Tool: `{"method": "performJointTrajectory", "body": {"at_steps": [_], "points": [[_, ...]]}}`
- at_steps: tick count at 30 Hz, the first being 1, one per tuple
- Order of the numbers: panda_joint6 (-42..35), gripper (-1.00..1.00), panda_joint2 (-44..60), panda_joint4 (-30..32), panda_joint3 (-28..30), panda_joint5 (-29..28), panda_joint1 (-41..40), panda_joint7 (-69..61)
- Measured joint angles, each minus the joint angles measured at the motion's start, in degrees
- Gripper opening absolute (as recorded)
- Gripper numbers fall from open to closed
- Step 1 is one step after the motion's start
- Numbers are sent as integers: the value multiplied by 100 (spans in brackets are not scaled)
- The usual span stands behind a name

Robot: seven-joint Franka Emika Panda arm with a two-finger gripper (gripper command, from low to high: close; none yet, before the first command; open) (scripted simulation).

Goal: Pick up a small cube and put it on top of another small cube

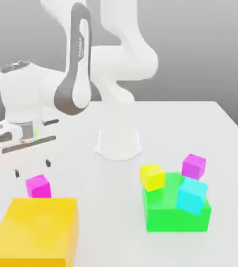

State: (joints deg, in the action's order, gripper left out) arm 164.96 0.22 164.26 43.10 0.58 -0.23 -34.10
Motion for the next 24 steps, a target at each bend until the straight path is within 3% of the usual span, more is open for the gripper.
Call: {"method": "performJointTrajectory", "body": {"at_steps": [5, 15, 16, 22, 24], "points": [[298, 0, 537, -139, -671, 1380, -280, -1037], [925, 0, 1528, -415, -2933, 3668, -1985, -2724], [964, -100, 1579, -426, -3059, 3767, -2087, -2797], [968, -100, 1604, -433, -3119, 3825, -2135, -2841], [897, -100, 1503, -410, -2878, 3628, -1943, -2697]]}}
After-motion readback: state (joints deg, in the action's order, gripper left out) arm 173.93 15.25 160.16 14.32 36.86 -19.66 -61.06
